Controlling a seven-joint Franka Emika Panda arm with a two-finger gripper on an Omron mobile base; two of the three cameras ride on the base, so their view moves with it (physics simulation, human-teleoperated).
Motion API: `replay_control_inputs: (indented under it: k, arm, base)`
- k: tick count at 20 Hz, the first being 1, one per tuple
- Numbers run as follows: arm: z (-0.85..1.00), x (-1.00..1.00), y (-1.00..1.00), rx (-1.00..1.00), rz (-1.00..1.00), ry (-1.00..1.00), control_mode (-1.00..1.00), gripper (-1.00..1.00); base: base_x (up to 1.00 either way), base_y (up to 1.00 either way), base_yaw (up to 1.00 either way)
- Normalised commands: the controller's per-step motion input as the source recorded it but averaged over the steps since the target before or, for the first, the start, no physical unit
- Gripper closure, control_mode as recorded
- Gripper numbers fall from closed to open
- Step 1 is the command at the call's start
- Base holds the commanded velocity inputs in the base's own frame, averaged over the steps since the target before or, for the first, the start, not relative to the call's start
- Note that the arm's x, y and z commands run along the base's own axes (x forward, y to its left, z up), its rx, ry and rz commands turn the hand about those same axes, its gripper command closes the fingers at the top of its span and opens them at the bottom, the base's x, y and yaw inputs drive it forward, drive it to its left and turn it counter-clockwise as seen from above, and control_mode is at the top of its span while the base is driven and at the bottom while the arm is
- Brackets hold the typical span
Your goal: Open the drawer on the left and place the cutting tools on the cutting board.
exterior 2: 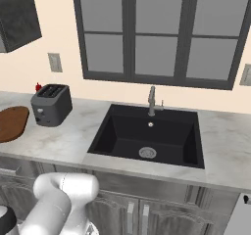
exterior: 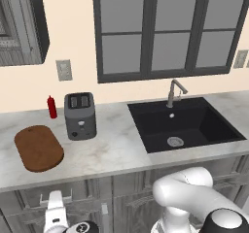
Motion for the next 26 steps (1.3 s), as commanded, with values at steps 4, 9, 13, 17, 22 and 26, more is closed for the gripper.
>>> replay_control_inputs:
  k: [4, 9, 13, 17, 22, 26]
  arm:
    - [-0.26, 0.0, -0.04, 0.0, 0.0, 0.0, -1.0, -1.0]
    - [-0.3, 0.08, -0.19, 0.0, 0.01, 0.0, -1.0, -1.0]
    - [-0.18, 0.2, -0.15, 0.0, 0.01, 0.0, -1.0, -1.0]
    - [-0.06, 0.27, -0.09, 0.0, 0.0, 0.0, -1.0, -1.0]
    - [0.0, 0.52, 0.0, 0.0, 0.0, 0.0, -1.0, -1.0]
    - [0.0, 0.48, 0.0, 0.0, 0.0, 0.0, -1.0, -1.0]
  base:
    - [0.0, 0.0, 0.0]
    - [0.0, 0.0, 0.0]
    - [0.0, 0.0, 0.0]
    - [0.0, 0.0, 0.0]
    - [0.0, 0.0, 0.0]
    - [0.0, 0.0, 0.0]
